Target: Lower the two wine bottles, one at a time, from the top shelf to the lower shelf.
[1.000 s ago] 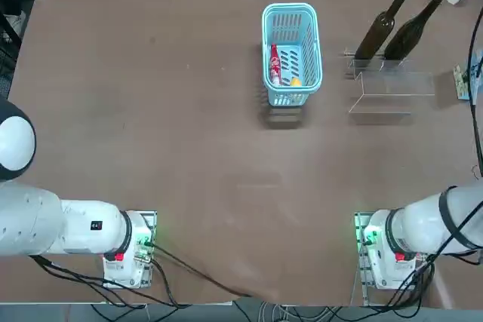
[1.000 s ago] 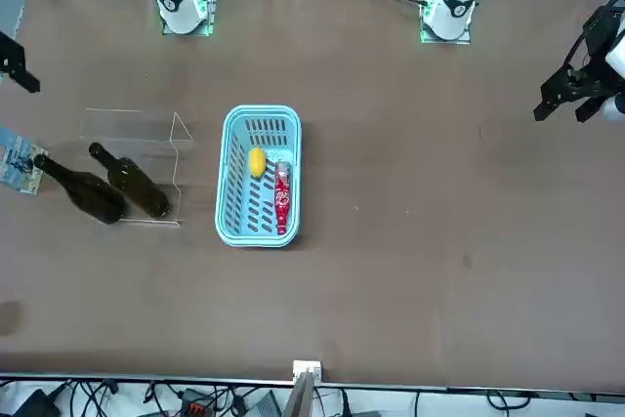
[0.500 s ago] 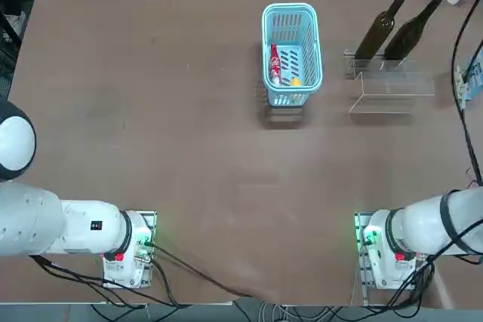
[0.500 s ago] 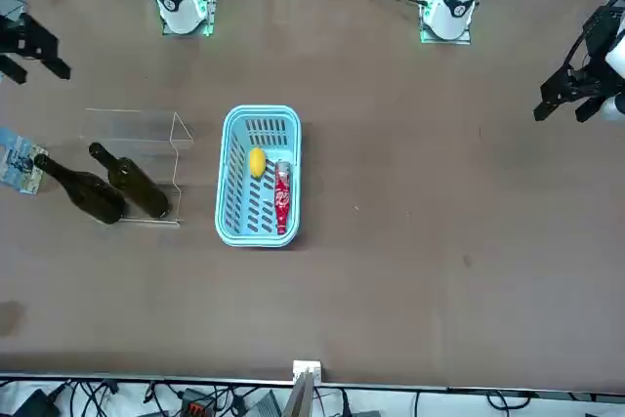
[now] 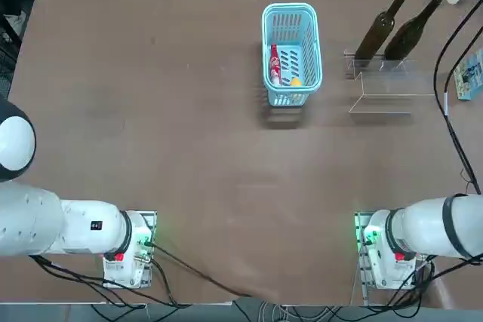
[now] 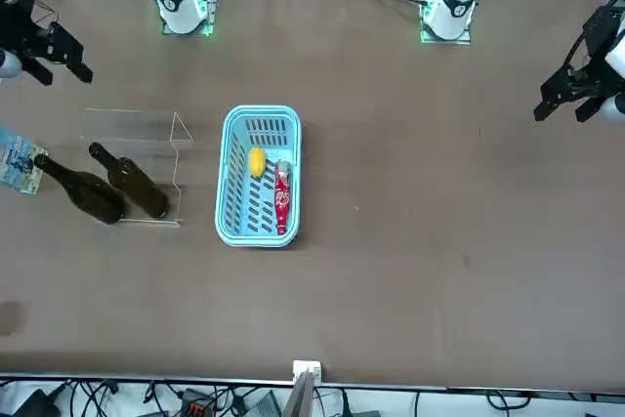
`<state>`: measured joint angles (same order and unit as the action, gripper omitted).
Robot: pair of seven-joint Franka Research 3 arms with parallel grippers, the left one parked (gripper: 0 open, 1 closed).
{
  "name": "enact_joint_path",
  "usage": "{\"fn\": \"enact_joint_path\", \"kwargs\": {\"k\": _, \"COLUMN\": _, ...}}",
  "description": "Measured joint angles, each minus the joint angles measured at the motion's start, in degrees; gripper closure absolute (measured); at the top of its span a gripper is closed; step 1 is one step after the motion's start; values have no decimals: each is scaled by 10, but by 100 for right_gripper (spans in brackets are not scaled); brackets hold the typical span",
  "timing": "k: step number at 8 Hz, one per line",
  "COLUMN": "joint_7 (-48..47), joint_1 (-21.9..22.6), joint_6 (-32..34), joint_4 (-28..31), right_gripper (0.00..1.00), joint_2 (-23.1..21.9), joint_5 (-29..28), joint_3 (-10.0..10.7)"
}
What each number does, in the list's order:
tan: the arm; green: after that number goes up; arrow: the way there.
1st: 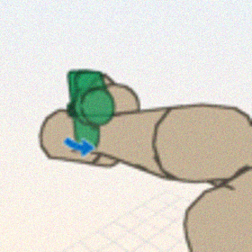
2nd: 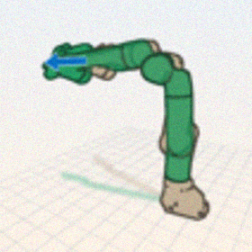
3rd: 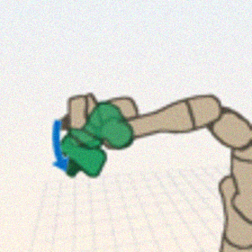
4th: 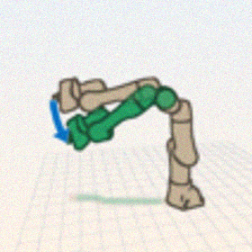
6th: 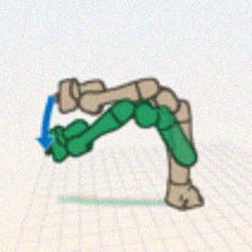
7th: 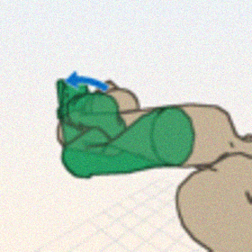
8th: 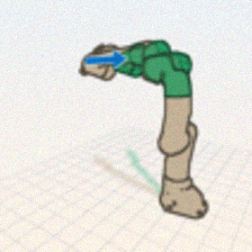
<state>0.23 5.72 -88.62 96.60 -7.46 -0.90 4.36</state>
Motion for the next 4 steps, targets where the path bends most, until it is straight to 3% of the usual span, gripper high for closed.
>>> {"fn": "enact_joint_path", "kwargs": {"k": 4, "joint_7": -36, "joint_1": 3, "joint_6": -9, "joint_4": 2, "right_gripper": 0, "joint_2": -2, "joint_5": 0, "joint_3": -5}}
